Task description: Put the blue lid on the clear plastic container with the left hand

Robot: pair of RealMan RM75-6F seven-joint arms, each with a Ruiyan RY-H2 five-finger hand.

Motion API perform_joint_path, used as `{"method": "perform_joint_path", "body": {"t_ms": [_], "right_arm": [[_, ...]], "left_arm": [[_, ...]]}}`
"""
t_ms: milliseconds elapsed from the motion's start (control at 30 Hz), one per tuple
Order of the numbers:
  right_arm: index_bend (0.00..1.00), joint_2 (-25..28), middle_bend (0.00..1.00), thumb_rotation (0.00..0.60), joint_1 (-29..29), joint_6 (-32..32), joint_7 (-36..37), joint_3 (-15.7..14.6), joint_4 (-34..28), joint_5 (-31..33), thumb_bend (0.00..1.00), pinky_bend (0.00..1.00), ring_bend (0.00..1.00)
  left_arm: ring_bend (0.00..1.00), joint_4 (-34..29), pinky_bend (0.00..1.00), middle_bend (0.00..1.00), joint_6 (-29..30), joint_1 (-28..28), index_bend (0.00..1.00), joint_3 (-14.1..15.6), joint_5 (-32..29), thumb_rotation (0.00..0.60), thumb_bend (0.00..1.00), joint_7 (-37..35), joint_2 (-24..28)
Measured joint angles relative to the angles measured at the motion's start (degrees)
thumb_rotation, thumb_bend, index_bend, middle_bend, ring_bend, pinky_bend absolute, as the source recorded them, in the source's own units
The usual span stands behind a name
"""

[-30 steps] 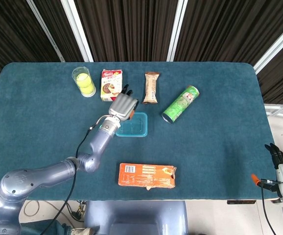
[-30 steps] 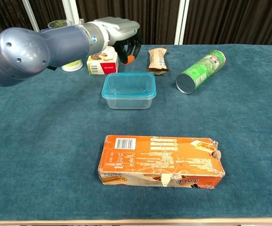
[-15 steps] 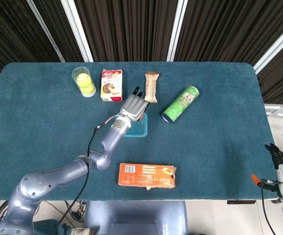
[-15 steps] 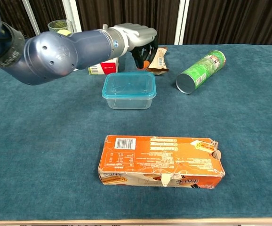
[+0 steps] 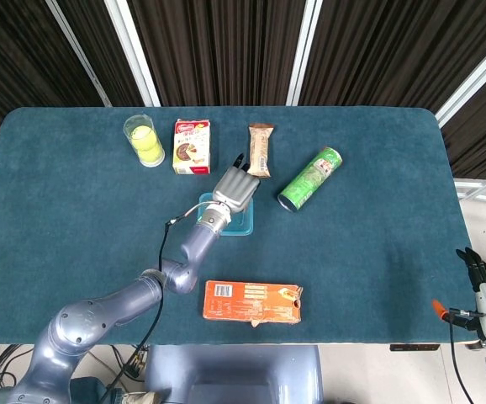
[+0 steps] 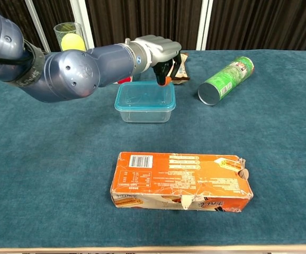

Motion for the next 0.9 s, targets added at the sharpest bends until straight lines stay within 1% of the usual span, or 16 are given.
{"method": "perform_joint_path", "body": {"t_ms": [233,900], "right_arm": [[0.10,0.0,0.00,0.600,0.0,0.0,0.0,-0.1,0.0,-0.2,0.29,0.00,0.00],[0.10,0.1,0.00,0.600,0.0,-0.2,0.1,-0.1,0.0,-0.1,0.29,0.00,0.00]], "left_arm": [[0.17,3.5,0.02,0.59,-0.9,-0.4,0.70,-0.1,1.4,0.600,0.51,-0.9,-2.0],[0.17,8.0,0.02,0.59,-2.2,-0.8,0.70,-0.6,5.3,0.600,0.50,-3.5,-4.7]]}}
